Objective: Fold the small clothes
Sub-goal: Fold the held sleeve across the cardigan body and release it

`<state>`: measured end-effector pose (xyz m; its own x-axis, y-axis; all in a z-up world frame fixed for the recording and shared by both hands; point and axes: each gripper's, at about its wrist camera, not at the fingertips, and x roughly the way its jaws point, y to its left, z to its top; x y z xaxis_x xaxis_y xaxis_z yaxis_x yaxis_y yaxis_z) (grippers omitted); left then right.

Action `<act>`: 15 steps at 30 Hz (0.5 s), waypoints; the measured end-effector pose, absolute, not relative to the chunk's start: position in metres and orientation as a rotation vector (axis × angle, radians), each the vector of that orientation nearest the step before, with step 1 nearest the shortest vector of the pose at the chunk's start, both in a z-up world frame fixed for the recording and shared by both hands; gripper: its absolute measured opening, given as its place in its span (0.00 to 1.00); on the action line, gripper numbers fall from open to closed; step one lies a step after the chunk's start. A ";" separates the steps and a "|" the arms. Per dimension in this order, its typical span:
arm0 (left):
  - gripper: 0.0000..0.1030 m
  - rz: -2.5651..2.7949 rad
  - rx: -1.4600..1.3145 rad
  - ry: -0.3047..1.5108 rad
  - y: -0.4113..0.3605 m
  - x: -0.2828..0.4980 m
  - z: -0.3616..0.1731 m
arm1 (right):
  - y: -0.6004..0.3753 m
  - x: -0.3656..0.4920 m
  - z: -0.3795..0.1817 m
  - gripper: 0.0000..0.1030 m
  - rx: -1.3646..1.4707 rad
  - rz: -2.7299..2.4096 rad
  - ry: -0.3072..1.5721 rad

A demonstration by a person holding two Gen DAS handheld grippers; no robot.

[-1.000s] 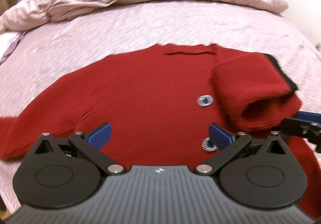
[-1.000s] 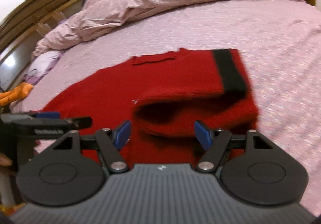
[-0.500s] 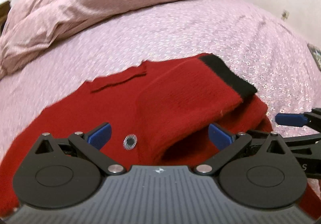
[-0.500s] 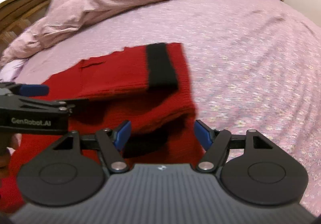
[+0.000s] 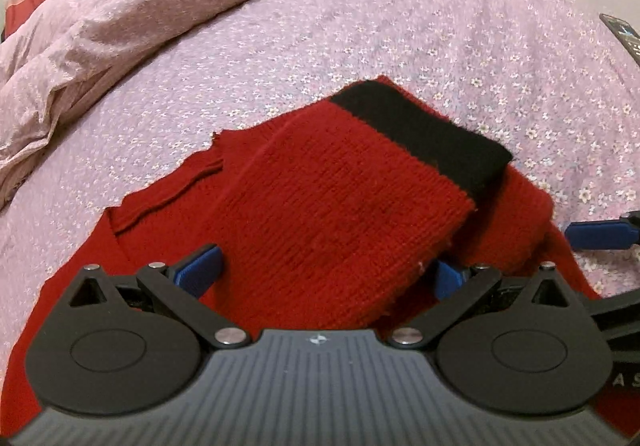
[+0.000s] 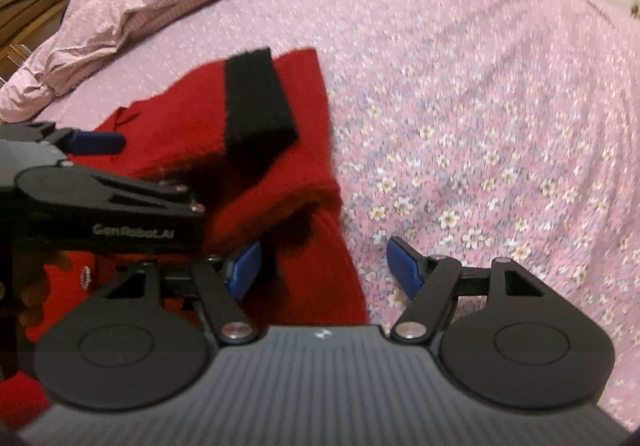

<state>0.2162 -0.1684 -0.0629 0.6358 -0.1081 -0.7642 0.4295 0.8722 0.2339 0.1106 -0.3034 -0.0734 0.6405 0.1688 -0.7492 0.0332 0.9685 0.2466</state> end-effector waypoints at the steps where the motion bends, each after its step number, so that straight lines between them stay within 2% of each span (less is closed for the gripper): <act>1: 1.00 -0.323 0.414 0.829 -0.168 0.218 -0.064 | -0.303 0.110 -0.074 0.71 0.249 0.080 0.872; 5: 1.00 -0.358 0.386 0.855 -0.163 0.226 -0.070 | -0.303 0.111 -0.077 0.72 0.254 0.084 0.868; 9: 1.00 -0.373 0.323 0.912 -0.156 0.237 -0.072 | -0.304 0.111 -0.080 0.82 0.269 0.118 0.860; 15: 1.00 -0.368 0.332 0.926 -0.159 0.238 -0.074 | -0.298 0.112 -0.081 0.85 0.238 0.120 0.857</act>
<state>0.2383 -0.1586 -0.0736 0.5471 -0.1639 -0.8209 0.4446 0.8878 0.1190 0.1119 -0.2984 -0.0812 0.6500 0.1998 -0.7332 -0.0090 0.9668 0.2554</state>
